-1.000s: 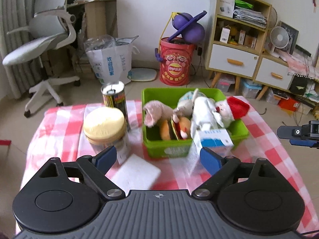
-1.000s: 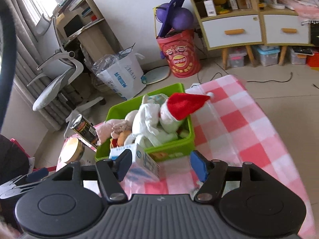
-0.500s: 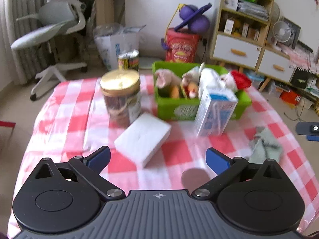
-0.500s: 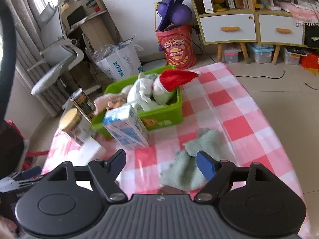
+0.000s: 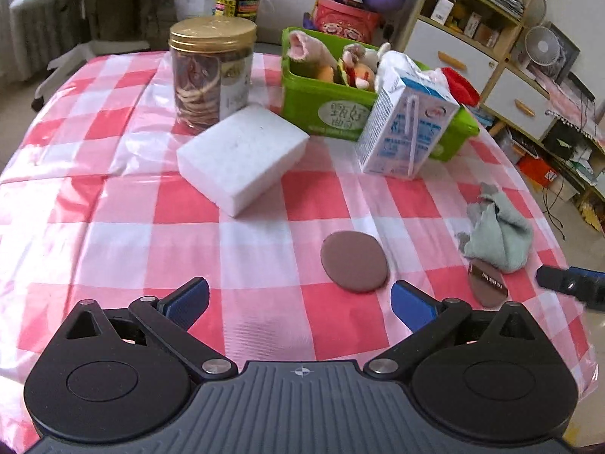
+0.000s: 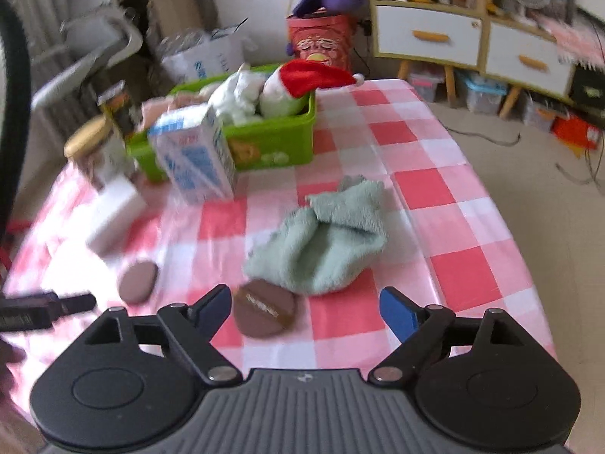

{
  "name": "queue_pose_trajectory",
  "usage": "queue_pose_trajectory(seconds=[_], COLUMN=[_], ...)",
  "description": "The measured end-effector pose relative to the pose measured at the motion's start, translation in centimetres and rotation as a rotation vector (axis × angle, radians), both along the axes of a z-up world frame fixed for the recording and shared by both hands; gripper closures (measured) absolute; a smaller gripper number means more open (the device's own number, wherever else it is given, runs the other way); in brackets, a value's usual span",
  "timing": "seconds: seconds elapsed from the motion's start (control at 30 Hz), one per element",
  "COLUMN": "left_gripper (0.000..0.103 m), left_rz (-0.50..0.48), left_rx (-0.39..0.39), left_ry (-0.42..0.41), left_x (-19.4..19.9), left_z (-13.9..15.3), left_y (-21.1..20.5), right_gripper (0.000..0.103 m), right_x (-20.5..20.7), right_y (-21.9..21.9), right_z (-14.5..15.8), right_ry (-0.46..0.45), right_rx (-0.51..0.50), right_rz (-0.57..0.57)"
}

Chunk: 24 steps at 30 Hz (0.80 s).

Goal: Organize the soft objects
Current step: 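Grasp a brown round puff with the left tool while the right grasps the Milk tea puff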

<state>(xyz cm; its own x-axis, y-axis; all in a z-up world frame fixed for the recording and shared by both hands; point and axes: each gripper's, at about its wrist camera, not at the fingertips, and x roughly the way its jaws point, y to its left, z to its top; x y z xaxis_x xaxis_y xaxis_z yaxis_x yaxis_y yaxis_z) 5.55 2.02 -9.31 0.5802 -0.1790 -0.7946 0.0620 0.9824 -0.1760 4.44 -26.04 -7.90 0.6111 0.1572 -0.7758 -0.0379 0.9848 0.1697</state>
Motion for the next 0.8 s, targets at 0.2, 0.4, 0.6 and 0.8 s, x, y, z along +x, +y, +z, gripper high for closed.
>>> queue_pose_trajectory(seconds=[0.2,0.4,0.6,0.8], left_gripper=[0.005,0.005,0.005,0.005], left_rz=[-0.109,-0.227,-0.253,-0.266], left_rx=[0.049,0.144,0.122,0.112], left_ry=[-0.009,-0.128,-0.17,-0.202], left_x=[-0.4,-2.3,-2.2,-1.3], left_z=[-1.8,-3.8,-3.9,-4.3], left_y=[-2.1,-3.9,-3.7,-3.7], right_gripper=[0.039,0.02,0.019,0.019], right_x=[-0.9,-2.5,-2.2,-1.3], right_y=[2.2,4.0,3.8,4.3], right_z=[-3.3,-5.9,-6.4,-6.5], right_ry=[0.031,-0.062,-0.12,-0.151], right_rx=[-0.052,-0.126,-0.096,-0.094], right_rz=[0.127,0.222,0.202,0.171])
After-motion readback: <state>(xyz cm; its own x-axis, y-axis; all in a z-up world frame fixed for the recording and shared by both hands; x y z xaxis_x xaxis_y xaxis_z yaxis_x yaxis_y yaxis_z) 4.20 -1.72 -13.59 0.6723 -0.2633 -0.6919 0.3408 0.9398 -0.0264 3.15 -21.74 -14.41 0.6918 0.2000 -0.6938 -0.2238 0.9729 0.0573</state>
